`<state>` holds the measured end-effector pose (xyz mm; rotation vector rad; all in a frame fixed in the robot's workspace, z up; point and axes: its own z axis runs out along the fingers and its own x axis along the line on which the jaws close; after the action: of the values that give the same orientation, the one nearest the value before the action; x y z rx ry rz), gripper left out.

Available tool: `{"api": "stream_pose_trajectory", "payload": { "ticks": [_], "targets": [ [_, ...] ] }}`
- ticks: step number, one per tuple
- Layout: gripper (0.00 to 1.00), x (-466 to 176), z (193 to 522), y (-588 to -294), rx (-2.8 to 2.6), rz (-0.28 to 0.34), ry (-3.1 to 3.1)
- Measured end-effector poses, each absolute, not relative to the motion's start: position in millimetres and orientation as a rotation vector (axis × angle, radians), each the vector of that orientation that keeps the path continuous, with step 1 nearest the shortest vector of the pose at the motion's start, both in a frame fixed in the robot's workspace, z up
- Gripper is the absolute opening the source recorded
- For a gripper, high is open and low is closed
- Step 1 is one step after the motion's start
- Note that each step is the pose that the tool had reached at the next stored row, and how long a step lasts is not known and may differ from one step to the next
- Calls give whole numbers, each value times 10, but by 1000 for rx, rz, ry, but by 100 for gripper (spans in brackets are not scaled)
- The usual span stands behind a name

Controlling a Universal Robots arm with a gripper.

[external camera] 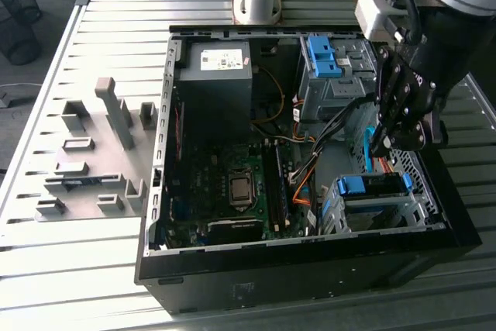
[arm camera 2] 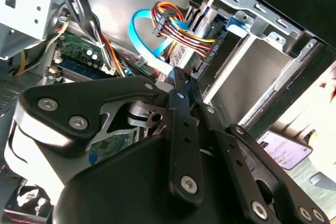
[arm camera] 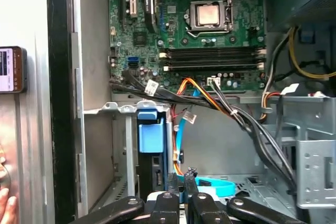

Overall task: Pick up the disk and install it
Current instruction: 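Insert the second disk wire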

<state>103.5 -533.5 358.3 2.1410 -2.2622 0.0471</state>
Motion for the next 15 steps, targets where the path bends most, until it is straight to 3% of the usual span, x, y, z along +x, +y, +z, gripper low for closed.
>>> {"api": "stream_pose_trajectory", "payload": {
  "ticks": [15],
  "targets": [
    [16, 1036, 3455, -5471, 2147, 33, -2269]
  ]
}}
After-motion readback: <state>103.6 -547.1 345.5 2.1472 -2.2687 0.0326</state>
